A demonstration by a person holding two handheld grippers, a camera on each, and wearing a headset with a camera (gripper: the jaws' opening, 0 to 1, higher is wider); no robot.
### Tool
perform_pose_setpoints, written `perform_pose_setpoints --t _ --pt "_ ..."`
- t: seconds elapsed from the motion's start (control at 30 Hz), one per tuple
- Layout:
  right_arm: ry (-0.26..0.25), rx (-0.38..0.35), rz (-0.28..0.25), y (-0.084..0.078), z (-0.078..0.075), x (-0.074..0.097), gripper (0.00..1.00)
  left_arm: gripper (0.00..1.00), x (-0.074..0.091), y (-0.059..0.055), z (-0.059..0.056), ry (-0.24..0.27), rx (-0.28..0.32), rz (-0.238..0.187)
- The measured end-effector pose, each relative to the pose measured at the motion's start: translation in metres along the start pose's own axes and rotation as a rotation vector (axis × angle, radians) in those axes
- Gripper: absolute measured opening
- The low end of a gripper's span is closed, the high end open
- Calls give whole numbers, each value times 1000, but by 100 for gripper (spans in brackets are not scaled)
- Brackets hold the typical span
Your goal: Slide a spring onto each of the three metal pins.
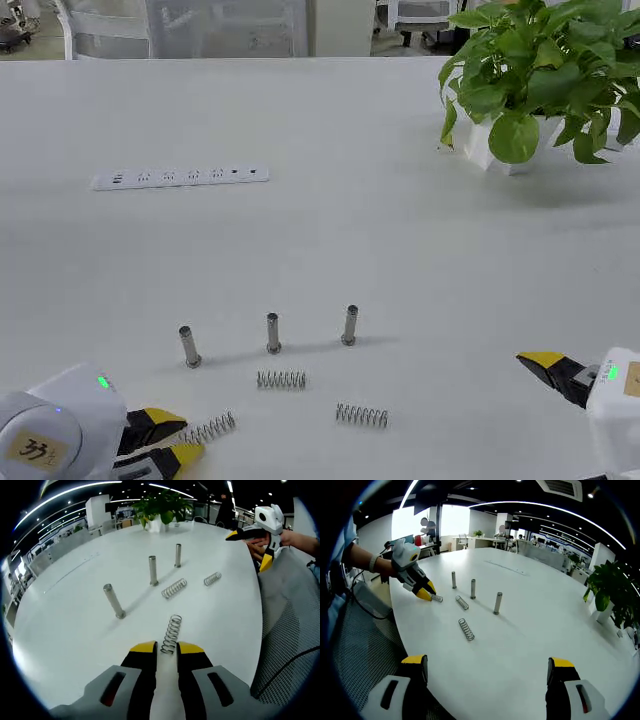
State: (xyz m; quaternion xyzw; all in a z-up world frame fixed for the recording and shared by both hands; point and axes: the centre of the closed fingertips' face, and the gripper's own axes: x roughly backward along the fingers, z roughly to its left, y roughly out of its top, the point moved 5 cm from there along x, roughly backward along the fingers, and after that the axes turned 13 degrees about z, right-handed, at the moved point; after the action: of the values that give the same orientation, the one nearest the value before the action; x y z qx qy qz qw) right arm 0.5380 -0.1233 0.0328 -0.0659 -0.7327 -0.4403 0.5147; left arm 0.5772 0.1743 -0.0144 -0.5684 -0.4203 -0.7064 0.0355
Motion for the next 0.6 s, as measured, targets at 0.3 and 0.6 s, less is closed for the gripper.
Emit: perform_pose_setpoints --t 0.3,0.6 --pt "-1 -3 0 0 0 0 100 8 -2 2 0 -13 11 14" --pt "7 2 -6 3 3 -1 100 7 -1 4 2 -22 75 25"
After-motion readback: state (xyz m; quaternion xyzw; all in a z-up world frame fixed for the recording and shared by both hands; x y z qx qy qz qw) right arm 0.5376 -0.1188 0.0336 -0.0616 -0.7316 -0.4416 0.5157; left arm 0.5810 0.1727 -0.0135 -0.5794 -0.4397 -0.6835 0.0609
